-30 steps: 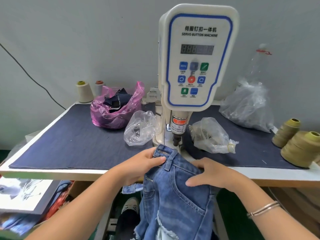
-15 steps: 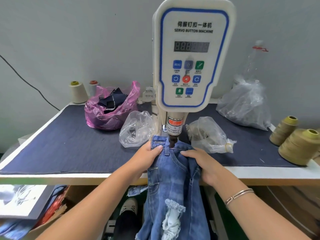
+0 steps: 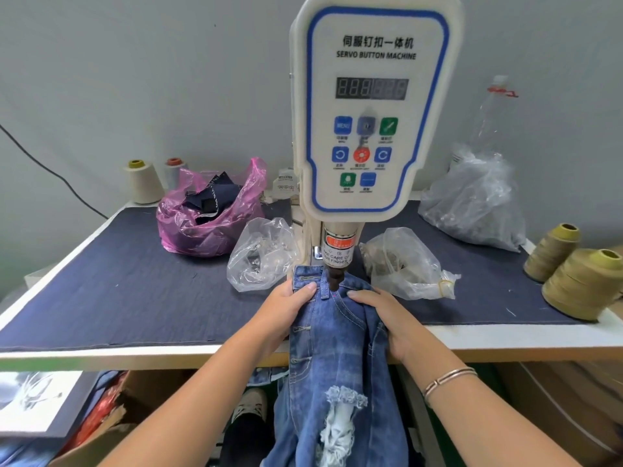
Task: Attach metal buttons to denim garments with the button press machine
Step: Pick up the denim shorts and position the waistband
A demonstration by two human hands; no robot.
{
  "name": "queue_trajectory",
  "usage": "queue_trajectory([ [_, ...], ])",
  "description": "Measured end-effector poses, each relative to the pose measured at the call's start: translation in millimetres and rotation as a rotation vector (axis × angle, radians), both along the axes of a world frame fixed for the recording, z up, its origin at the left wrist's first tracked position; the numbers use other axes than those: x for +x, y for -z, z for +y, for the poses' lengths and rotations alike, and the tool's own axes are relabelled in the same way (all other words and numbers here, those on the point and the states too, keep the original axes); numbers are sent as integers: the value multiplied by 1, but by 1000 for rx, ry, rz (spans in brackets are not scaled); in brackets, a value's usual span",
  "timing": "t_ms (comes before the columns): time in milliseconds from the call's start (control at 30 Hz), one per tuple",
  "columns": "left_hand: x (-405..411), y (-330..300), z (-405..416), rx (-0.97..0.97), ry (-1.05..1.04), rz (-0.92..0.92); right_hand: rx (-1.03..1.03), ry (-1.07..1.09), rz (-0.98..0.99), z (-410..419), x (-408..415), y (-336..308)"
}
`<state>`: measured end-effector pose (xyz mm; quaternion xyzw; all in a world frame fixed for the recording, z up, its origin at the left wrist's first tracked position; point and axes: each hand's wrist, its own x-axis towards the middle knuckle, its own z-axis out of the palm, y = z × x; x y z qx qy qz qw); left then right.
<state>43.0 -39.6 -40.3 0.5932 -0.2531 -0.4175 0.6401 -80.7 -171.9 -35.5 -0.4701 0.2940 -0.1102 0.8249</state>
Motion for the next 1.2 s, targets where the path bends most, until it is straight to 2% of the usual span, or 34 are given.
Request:
queue_trajectory([
  [300, 5, 13, 3, -86, 69, 60, 21, -39, -8, -1, -2, 6],
  [1200, 6, 17, 4, -196, 63, 162, -10, 0, -34, 2, -3, 6],
])
